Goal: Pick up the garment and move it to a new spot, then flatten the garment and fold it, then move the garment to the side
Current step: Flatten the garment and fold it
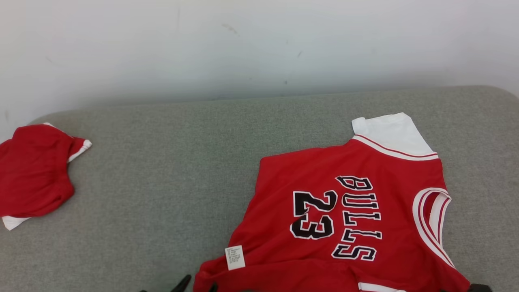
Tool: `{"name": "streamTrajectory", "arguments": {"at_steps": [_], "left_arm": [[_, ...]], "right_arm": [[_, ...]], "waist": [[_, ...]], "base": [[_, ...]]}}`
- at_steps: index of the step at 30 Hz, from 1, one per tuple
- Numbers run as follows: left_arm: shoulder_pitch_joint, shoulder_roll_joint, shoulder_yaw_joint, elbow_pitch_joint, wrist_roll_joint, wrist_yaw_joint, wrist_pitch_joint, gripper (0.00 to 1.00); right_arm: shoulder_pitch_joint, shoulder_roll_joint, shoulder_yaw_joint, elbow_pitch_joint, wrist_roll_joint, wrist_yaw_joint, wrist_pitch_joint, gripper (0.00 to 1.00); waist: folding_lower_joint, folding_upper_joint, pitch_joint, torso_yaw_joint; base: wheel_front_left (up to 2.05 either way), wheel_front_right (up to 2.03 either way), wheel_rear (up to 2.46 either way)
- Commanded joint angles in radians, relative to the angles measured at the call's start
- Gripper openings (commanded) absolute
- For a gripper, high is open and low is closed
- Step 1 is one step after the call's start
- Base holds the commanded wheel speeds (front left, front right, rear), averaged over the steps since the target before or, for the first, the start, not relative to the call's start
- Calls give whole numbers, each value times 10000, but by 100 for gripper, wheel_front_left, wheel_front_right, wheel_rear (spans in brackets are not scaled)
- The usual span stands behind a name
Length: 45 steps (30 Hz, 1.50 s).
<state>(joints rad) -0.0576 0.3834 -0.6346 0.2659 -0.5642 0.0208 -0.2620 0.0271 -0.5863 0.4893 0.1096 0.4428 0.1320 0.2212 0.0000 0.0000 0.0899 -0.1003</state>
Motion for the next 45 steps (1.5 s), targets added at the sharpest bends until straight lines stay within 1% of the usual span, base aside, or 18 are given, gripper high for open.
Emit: {"name": "streamTrajectory", "arguments": {"at_steps": [1, 4, 7, 10, 12, 15, 19, 22, 24, 25, 27, 29, 33, 38, 45], "left_arm": [[221, 29, 178, -212, 158, 111, -20, 100], [639, -60, 832, -993, 511, 362, -23, 100], [1116, -229, 1548, -1783, 977, 610, -25, 100], [1506, -473, 2272, -2411, 1442, 735, -21, 100], [1765, -733, 2727, -2729, 1745, 770, -22, 100], [2044, -1133, 3338, -3059, 2180, 692, -23, 100], [2353, -1639, 3971, -3134, 2638, 385, -23, 100], [2510, -2011, 4463, -3091, 2950, 147, -22, 100], [2596, -2286, 4747, -3018, 3069, -36, -22, 100], [2613, -2395, 4873, -2979, 3169, -158, -24, 100], [2642, -2616, 5082, -2872, 3334, -345, -22, 100], [2671, -2763, 5197, -2749, 3505, -586, -24, 100], [2652, -2976, 5332, -2402, 3762, -939, -23, 100], [2692, -3132, 5457, -1998, 4034, -1159, -24, 100], [2600, -3220, 5513, -1712, 4211, -1354, -23, 100]], "right_arm": [[225, -9, -220, -110, 200, -28, -87, 100], [648, -9, -1055, -436, 196, -28, -259, 100], [1163, 115, -2203, -773, -6, -28, -548, 100], [1592, 415, -3478, -1134, -307, -28, -1048, 100], [1858, 669, -4201, -1335, -729, -28, -1492, 100], [2054, 1172, -4994, -1514, -1353, -28, -2296, 100], [2148, 2029, -5621, -1372, -1944, -28, -3683, 100], [2153, 2731, -5685, -997, -2167, -28, -4501, 100], [2074, 3030, -5542, -687, -2336, -28, -4741, 100], [1970, 3289, -5500, -537, -2298, -28, -4812, 100], [1779, 3531, -5240, -293, -2458, -28, -4866, 100], [1529, 3864, -5060, -305, -2456, -28, -4863, 100], [1248, 4319, -4632, -174, -2475, -28, -4858, 100], [1015, 4472, -4213, 110, -2517, -28, -4860, 100], [752, 4515, -4005, 373, -2478, -28, -4860, 100]], "waist": [[0, 0, -70, -32], [0, 0, -199, -43], [0, 0, -386, -14], [0, 0, -571, 4], [0, 0, -704, 17], [0, 0, -799, 18], [0, 0, -973, 69], [0, 0, -1100, 102], [0, 0, -1150, 115], [0, 0, -1170, 118], [0, 0, -1219, 134], [0, 0, -1262, 133], [0, 0, -1339, 137], [0, 0, -1442, 158], [0, 0, -1500, 272]], "base": [[0, 0, 0], [0, 0, 0], [0, 0, 0], [0, 0, 0], [0, 0, 0], [0, 0, 0], [0, 0, 0], [0, 0, 0], [0, 0, 0], [0, 0, 0], [0, 0, 0], [0, 0, 0], [0, 0, 0], [0, 0, 0], [0, 0, 0]]}}
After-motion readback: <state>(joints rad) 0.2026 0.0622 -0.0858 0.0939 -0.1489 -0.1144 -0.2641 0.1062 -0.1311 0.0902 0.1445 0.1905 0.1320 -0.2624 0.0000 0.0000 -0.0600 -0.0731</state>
